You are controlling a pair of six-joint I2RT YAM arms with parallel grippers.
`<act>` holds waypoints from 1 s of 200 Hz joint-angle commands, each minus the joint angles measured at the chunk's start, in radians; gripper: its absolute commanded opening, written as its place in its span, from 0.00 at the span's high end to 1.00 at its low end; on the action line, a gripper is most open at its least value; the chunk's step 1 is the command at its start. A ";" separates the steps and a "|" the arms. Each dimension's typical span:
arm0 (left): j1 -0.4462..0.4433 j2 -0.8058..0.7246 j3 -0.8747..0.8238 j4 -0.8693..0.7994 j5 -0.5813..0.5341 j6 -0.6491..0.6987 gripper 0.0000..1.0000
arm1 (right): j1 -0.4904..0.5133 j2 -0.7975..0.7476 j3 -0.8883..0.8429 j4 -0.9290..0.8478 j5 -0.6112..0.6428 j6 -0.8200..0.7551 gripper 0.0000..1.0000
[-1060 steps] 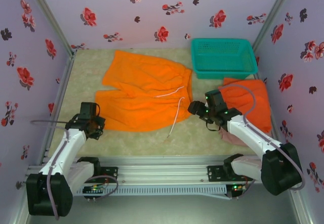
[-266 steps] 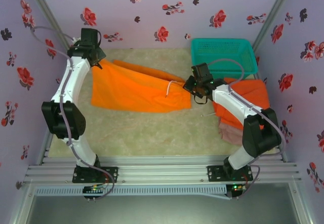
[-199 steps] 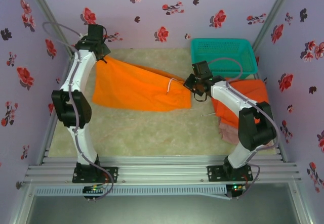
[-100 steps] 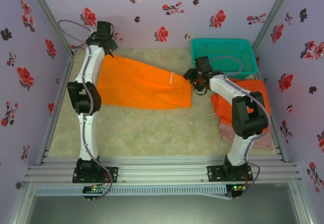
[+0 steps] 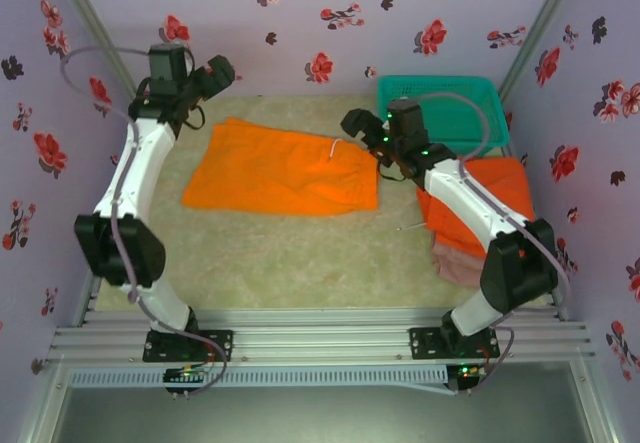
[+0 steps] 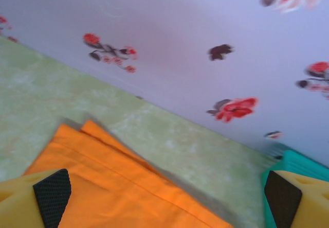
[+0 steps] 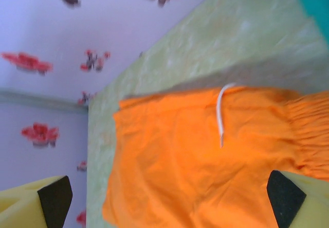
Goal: Fold and stack the shorts
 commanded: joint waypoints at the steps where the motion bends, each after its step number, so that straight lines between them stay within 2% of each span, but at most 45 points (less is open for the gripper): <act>1: -0.004 0.019 -0.200 0.199 0.108 -0.071 0.01 | 0.031 0.129 0.061 -0.024 -0.118 -0.060 0.01; 33: -0.004 0.066 -0.370 0.302 0.129 -0.145 0.01 | 0.037 0.274 0.138 -0.115 -0.119 -0.077 0.01; 77: -0.004 0.133 -0.535 0.421 0.084 -0.167 0.01 | 0.027 0.360 0.130 -0.158 -0.089 -0.106 0.01; 142: -0.003 0.125 -0.729 0.501 0.034 -0.172 0.01 | 0.011 0.372 0.032 -0.144 -0.078 -0.117 0.01; 200: -0.002 -0.033 -0.944 0.484 -0.018 -0.204 0.01 | 0.028 0.305 -0.061 -0.134 -0.104 -0.122 0.01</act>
